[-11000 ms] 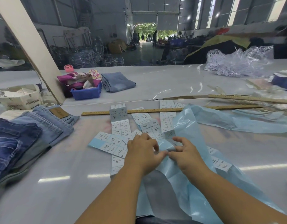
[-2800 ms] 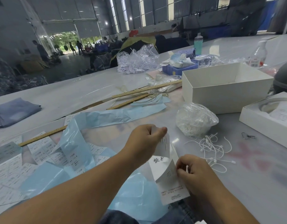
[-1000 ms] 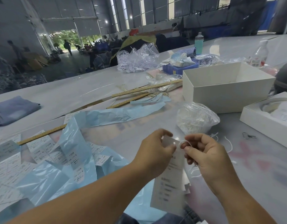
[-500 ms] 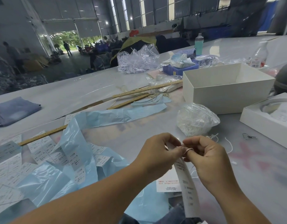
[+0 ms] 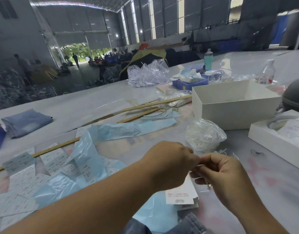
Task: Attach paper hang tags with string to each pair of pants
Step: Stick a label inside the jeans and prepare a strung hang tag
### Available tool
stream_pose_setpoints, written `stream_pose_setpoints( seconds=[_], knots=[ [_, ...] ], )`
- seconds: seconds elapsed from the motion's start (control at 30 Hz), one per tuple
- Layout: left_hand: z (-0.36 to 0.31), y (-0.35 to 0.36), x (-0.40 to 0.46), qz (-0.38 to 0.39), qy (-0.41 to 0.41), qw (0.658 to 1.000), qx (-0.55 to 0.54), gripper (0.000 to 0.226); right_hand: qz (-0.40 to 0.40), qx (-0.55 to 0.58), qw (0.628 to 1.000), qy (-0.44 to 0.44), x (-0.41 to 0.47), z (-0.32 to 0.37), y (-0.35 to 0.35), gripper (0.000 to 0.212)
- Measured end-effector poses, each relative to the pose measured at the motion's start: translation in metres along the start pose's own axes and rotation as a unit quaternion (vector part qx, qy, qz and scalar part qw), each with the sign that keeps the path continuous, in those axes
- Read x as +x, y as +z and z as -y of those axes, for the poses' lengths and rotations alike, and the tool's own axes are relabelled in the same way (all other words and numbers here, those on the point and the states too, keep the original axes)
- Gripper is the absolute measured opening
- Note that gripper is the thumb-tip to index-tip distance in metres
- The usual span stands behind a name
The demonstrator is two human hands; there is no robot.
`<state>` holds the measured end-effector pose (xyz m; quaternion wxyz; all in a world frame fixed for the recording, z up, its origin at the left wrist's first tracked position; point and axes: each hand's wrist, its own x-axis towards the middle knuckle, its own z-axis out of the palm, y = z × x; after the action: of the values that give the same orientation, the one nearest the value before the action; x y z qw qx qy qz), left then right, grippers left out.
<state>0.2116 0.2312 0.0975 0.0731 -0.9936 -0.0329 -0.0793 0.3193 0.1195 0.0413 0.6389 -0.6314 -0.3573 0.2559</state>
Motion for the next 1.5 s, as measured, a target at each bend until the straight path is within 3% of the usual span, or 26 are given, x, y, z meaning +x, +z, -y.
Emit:
stream_pose_setpoints(
  seconds=[0.2, 0.27, 0.37, 0.47, 0.63, 0.83, 0.93, 1.13, 1.2, 1.3, 1.37, 1.5],
  knots=[
    [-0.011, -0.074, -0.016, -0.088, -0.055, 0.993, 0.049, 0.012, -0.008, -0.021, 0.994, -0.107, -0.024, 0.062, -0.002, 0.018],
    [-0.016, -0.099, -0.032, -0.124, -0.092, 0.987, 0.054, 0.012, 0.000, 0.004, 0.992, -0.125, -0.035, 0.087, 0.003, 0.023],
    [-0.028, -0.136, -0.068, -0.160, -0.154, 0.975, 0.020, 0.014, 0.067, 0.139, 0.984, -0.092, -0.058, 0.126, 0.016, 0.043],
    [-0.044, -0.171, -0.117, -0.174, -0.198, 0.964, -0.024, 0.018, 0.122, 0.206, 0.968, -0.073, -0.084, 0.156, 0.034, 0.053],
    [-0.075, -0.211, -0.207, -0.253, -0.264, 0.930, -0.029, 0.016, 0.245, 0.218, 0.939, -0.105, -0.129, 0.189, 0.074, 0.038],
    [-0.102, -0.230, -0.291, -0.328, -0.358, 0.873, -0.046, 0.016, 0.331, 0.192, 0.907, -0.177, -0.173, 0.209, 0.118, 0.028],
    [-0.112, -0.228, -0.318, -0.289, -0.394, 0.869, -0.081, 0.016, 0.356, 0.209, 0.892, -0.185, -0.191, 0.215, 0.134, 0.025],
    [-0.125, -0.207, -0.352, -0.208, -0.437, 0.867, -0.119, 0.017, 0.408, 0.253, 0.860, -0.172, -0.214, 0.211, 0.149, 0.037],
    [-0.128, -0.200, -0.356, -0.193, -0.440, 0.864, -0.150, 0.018, 0.467, 0.259, 0.831, -0.156, -0.217, 0.209, 0.147, 0.034],
    [-0.131, -0.193, -0.357, -0.168, -0.436, 0.857, -0.220, 0.020, 0.582, 0.262, 0.763, -0.099, -0.214, 0.203, 0.133, 0.044],
    [-0.131, -0.191, -0.355, -0.149, -0.428, 0.845, -0.283, 0.016, 0.618, 0.261, 0.737, -0.079, -0.210, 0.198, 0.119, 0.047],
    [-0.126, -0.188, -0.344, -0.137, -0.401, 0.829, -0.364, 0.013, 0.550, 0.203, 0.805, -0.088, -0.200, 0.187, 0.099, 0.040]
  ],
)
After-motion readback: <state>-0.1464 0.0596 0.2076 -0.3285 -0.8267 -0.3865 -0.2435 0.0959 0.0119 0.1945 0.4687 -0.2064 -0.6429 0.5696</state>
